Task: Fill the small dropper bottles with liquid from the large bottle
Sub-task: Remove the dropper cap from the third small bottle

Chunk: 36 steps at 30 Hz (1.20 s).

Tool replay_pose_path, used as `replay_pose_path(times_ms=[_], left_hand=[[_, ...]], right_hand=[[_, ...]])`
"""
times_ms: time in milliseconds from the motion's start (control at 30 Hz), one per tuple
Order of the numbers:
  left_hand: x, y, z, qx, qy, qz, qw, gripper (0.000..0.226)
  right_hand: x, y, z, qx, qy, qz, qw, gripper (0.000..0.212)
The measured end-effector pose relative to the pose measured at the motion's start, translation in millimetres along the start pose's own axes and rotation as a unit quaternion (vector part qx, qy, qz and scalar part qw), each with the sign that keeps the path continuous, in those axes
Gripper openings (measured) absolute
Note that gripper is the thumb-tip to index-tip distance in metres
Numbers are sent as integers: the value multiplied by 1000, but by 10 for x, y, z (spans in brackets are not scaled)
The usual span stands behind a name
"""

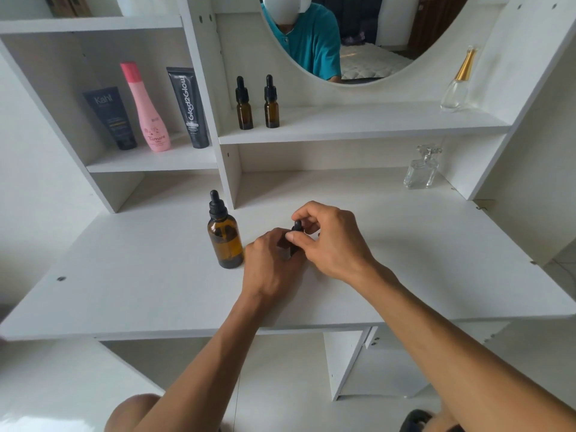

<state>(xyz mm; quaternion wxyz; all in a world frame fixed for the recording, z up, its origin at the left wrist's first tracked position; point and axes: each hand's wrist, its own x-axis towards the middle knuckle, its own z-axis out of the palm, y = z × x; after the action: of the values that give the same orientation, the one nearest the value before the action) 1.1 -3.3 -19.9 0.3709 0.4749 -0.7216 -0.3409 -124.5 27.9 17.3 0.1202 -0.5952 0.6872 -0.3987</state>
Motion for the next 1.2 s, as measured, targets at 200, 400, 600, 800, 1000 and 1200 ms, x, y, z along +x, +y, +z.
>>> replay_pose_path(times_ms=[200,400,600,800,1000,1200], left_hand=[[14,9,11,-15,-1,-7,1000,1],[41,-15,24,-7,2,-1,1000,7],[77,-37,45,-3,7,5,1000,15],[105,-74,59,-7,10,15,1000,20],[127,-117,73,-7,11,2,1000,17],[106,-121,75,-26,10,0,1000,17]], right_hand=[[45,-21,-25,-25,-17,-3,1000,21],[90,-38,-81,-42,-52,-5,998,19],[113,-45,-132,-31,-77,-9,997,16],[142,-24,-158,-25,-95,-20,995,16],[175,16,-223,-12,-141,-29,990,29],[180,19,-166,-34,-90,-40,995,18]])
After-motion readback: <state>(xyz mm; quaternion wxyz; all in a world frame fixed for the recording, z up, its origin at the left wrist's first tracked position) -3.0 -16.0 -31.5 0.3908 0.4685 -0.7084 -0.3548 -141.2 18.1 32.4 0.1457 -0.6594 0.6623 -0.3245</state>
